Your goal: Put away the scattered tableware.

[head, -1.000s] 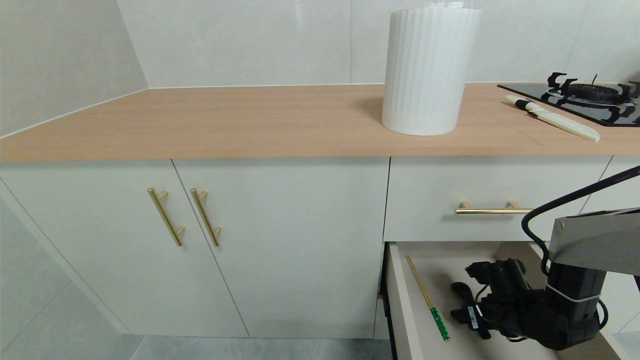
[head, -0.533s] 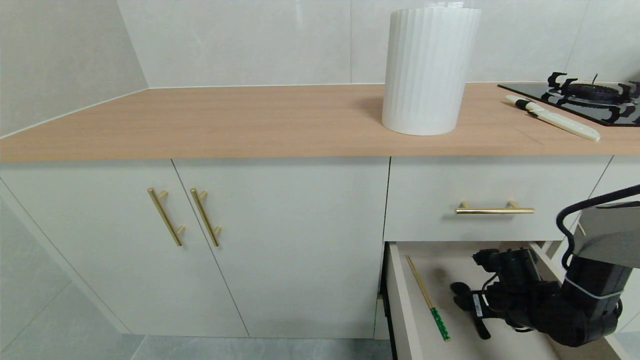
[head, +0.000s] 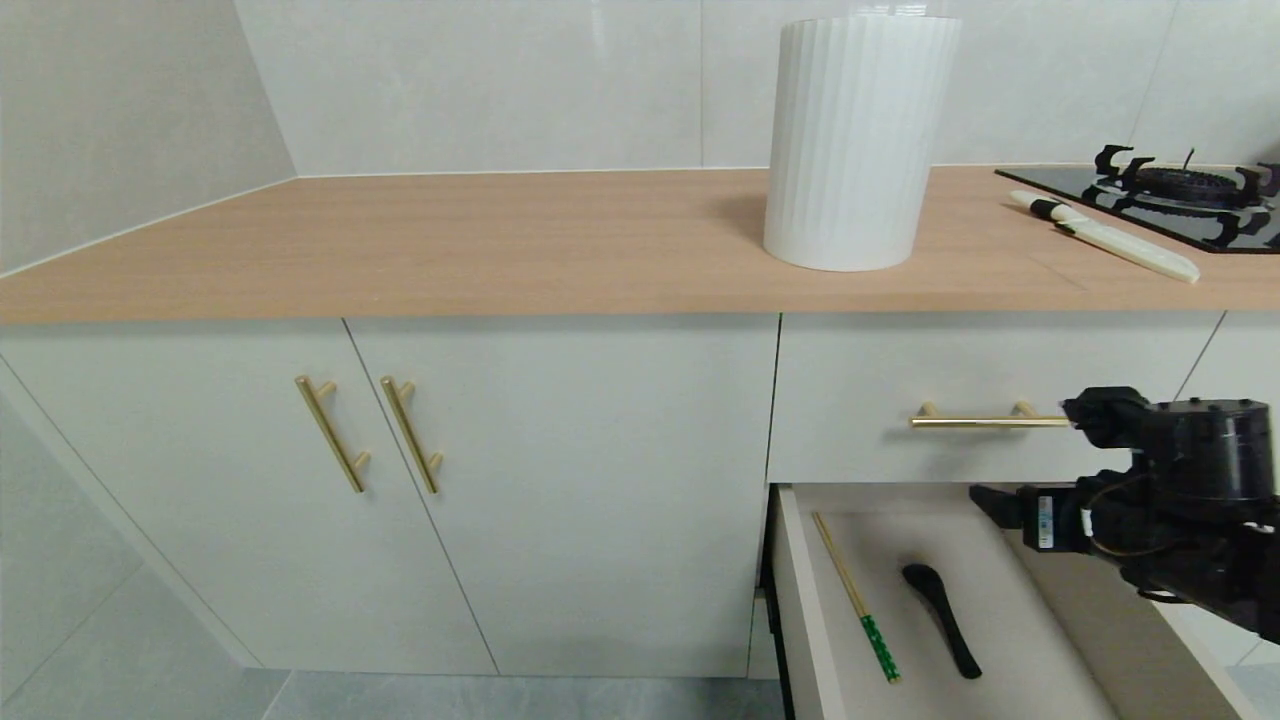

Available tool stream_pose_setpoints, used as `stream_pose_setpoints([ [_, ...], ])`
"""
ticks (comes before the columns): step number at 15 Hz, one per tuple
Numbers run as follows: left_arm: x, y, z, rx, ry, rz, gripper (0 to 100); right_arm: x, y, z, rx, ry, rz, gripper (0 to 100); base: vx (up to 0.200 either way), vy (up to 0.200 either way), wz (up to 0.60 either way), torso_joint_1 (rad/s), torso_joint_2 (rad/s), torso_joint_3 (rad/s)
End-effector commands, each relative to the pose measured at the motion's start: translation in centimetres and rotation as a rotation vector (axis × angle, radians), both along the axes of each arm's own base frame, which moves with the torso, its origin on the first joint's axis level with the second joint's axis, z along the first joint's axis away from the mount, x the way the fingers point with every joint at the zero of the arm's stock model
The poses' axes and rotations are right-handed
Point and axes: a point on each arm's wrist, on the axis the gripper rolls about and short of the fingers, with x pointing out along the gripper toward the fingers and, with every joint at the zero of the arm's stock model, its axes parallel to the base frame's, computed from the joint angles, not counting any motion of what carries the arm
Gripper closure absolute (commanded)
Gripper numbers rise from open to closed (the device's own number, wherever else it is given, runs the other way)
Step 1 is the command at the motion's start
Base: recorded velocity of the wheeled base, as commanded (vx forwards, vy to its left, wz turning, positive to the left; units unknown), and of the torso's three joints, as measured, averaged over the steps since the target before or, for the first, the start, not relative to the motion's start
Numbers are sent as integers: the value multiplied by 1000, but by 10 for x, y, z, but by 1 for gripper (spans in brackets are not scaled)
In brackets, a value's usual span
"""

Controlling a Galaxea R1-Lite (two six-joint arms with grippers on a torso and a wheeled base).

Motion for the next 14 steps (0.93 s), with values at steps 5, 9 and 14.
stream_pose_setpoints([
  [5,0,0,0,-17,0,8,0,-102,-12,53,12,-37,65,0,0,0,0,0,0,0],
  [9,0,0,0,-8,-2,6,0,-138,-20,54,12,18,102,0,-100,0,0,-1,0,1],
  [14,0,0,0,-7,-2,6,0,-162,-26,50,5,81,116,0,-200,0,0,8,5,1],
])
